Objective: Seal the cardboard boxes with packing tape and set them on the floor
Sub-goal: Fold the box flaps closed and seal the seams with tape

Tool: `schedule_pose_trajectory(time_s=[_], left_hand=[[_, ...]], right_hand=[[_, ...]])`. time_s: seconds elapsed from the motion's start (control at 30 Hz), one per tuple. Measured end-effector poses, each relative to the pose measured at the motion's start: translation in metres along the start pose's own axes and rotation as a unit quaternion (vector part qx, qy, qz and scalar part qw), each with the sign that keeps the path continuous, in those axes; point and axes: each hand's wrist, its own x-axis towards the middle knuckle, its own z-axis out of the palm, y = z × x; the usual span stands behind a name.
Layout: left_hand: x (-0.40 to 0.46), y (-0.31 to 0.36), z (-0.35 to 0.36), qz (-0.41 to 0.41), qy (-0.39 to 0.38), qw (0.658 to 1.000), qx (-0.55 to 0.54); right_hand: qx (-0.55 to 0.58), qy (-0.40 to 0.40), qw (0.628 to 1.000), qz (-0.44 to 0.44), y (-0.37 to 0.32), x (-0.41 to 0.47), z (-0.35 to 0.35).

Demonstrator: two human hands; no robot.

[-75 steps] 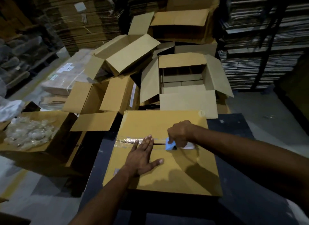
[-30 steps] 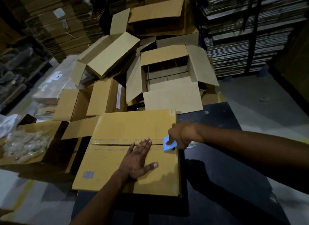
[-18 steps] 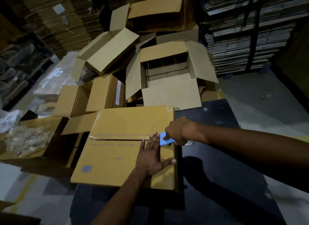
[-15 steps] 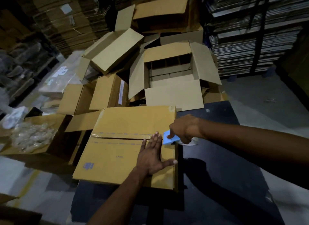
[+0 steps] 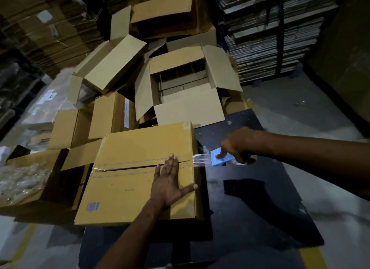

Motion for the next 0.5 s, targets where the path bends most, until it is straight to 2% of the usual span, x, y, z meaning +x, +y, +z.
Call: schedule_pose_trajectory(time_s=[0.1, 0.33, 0.4, 0.5], left_hand=[[-0.003, 0.002, -0.001, 0.015, 0.003, 1.000, 0.016], [-0.002, 0.001, 0.001, 0.085, 0.027, 0.995, 0.038], [0.000, 0.002, 0.003, 0.112, 0.026, 0.992, 0.049], [0.005, 0.006, 0.004, 0.107, 0.016, 0.993, 0.050]], right_hand=[[-0.002, 0.020, 0.999, -0.035, -0.014, 0.033, 0.015], [0.036, 0.042, 0.998, -0.020, -0.051, 0.093, 0.016], [0.012, 0.052, 0.999, -0.007, -0.057, 0.097, 0.011], [-0.027, 0.056, 0.998, 0.010, -0.062, 0.099, 0.007]])
